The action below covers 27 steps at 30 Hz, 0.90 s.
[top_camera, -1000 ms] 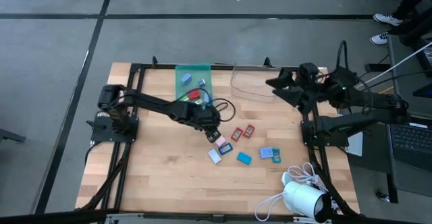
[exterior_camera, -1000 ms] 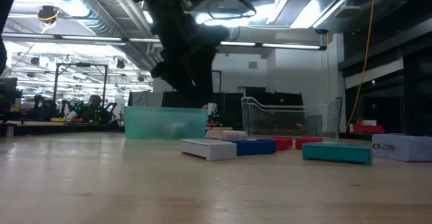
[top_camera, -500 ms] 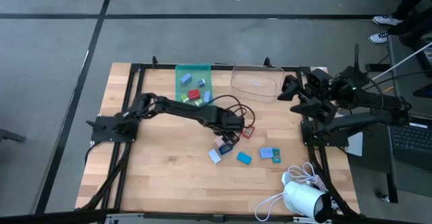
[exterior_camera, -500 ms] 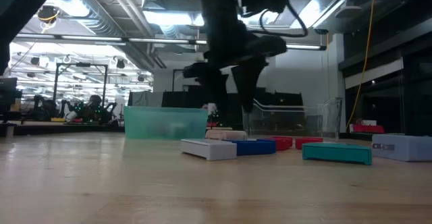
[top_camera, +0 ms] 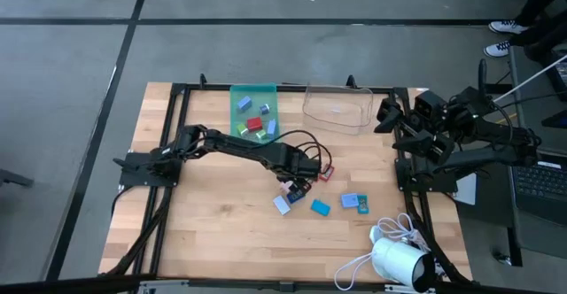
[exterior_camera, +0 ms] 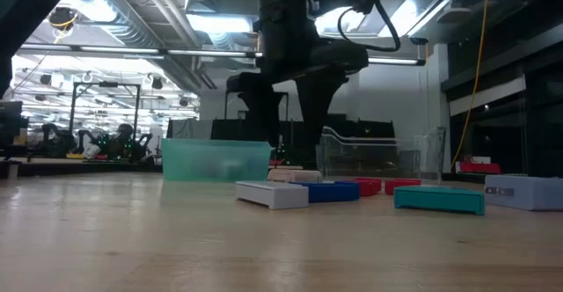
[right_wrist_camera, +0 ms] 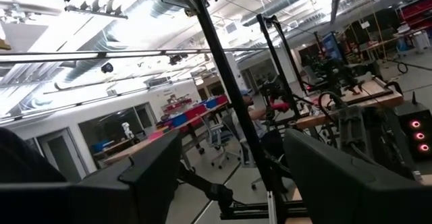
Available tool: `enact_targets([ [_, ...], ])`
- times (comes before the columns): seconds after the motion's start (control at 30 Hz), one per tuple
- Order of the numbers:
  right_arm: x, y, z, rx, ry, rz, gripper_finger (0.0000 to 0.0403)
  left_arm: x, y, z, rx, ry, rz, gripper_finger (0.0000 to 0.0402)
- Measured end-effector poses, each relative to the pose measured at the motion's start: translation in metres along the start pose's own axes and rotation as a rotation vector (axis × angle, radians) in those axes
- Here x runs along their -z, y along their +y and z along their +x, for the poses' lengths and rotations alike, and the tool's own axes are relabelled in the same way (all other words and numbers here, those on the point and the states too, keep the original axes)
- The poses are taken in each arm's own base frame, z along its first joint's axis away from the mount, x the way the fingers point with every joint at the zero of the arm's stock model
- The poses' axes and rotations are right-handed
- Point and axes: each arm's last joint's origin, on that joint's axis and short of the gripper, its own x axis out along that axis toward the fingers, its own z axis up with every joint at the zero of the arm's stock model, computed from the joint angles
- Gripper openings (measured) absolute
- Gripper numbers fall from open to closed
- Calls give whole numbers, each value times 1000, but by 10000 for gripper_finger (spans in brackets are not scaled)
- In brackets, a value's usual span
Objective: Pick & Place Office items
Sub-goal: Put the pink charger adapter into the green bin
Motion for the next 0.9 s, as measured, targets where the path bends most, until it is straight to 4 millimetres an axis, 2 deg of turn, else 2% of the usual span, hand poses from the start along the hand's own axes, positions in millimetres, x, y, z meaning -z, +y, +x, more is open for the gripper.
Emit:
enact_targets([
  [0.3,0,0,0,0,1,1,267,5,0,1,-16,21,-40,301],
  [0.57,0,0,0,0,5,2,267,14,-11,17,2,80,-3,301],
  [0.9,2,-1,0,8,18,6,267,14,-17,39,18,102,0,301],
])
